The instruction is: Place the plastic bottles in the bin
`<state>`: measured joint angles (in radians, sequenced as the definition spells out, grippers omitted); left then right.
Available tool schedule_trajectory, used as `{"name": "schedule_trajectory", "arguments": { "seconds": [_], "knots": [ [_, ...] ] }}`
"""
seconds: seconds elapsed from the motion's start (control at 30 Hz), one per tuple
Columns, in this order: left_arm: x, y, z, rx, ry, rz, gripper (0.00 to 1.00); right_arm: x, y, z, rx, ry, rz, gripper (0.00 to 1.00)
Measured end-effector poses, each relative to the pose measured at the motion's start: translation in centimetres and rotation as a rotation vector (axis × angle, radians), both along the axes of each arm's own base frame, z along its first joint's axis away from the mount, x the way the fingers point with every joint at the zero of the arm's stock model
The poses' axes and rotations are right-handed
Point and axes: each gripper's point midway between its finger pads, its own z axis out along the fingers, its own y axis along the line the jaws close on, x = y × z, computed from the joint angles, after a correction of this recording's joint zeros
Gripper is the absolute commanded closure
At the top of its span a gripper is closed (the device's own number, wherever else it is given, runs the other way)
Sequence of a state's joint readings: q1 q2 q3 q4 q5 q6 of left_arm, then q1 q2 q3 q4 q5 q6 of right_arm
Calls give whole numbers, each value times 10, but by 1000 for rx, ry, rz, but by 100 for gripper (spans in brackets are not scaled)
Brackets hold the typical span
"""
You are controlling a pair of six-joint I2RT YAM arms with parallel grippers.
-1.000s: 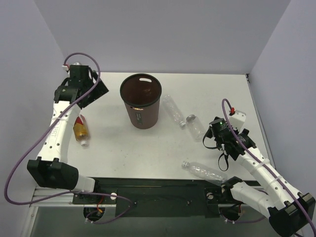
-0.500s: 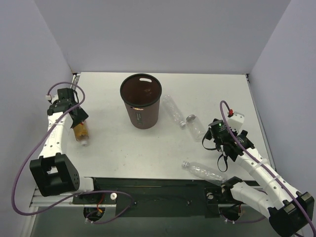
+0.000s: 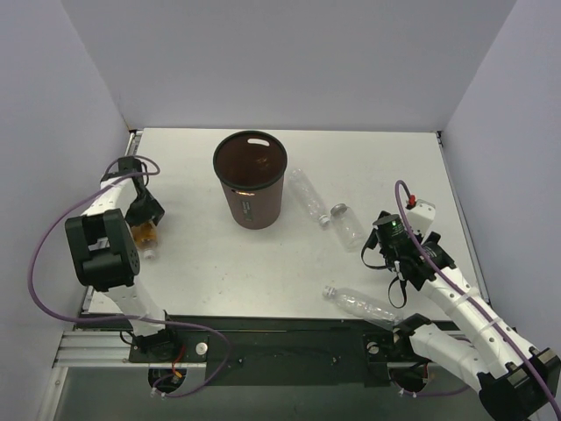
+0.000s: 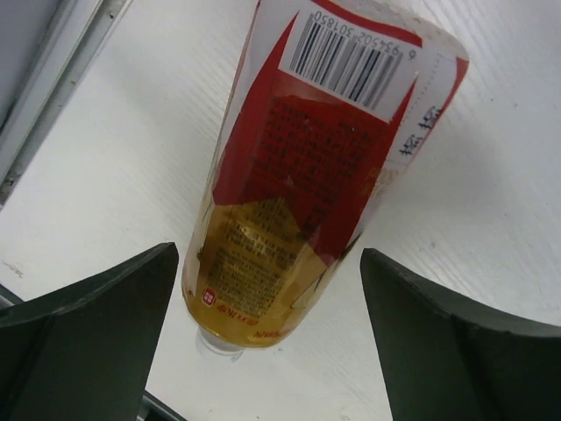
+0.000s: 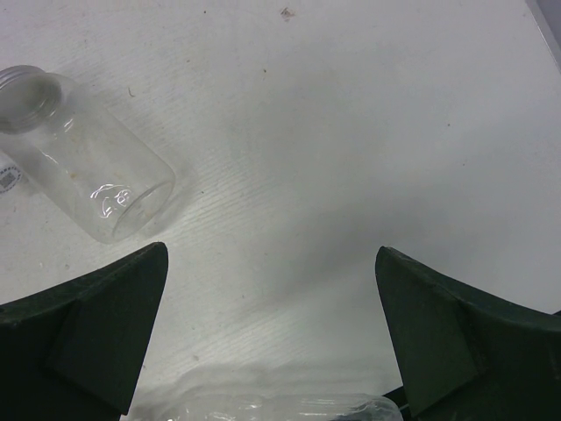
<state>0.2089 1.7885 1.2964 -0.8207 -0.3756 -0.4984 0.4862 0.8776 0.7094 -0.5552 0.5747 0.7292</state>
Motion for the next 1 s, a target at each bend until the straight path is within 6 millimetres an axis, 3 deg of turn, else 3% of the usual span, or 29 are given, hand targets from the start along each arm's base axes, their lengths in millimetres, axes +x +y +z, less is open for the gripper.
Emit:
{"name": "schedule_trajectory", "arguments": {
  "seconds": [0.2, 0.33, 0.47, 0.57, 0.63, 0.73, 0.8, 0.87, 0.97, 1.0],
  "knots": [
    [1, 0, -19, -81, 10, 24, 36, 0, 0, 0, 1, -1, 0, 0],
    [6, -5, -17, -115, -16, 15, 48, 0, 0, 0, 0, 0, 0, 0],
    [16, -23, -6, -188, -75, -34, 52, 0, 0, 0, -1, 2, 0, 0],
    [26, -40, 22, -220, -161, -99, 52, 0, 0, -1, -3, 7, 0, 0],
    [40, -57, 61, -209, -267, -178, 52, 0, 0, -2, -5, 11, 0, 0],
    [69, -95, 162, -151, -546, -353, 53, 0, 1, -3, -3, 13, 1, 1],
    [77, -128, 239, -117, -766, -476, 53, 0, 1, -3, -1, 13, 1, 1],
    [72, -158, 307, -103, -971, -584, 53, -1, 1, -3, 0, 14, 3, 1],
    [42, -197, 405, -108, -1305, -738, 53, -1, 3, -3, 2, 14, 9, 1],
    [38, -202, 416, -110, -1348, -760, 53, -1, 3, -3, 2, 14, 10, 1]
  ]
}}
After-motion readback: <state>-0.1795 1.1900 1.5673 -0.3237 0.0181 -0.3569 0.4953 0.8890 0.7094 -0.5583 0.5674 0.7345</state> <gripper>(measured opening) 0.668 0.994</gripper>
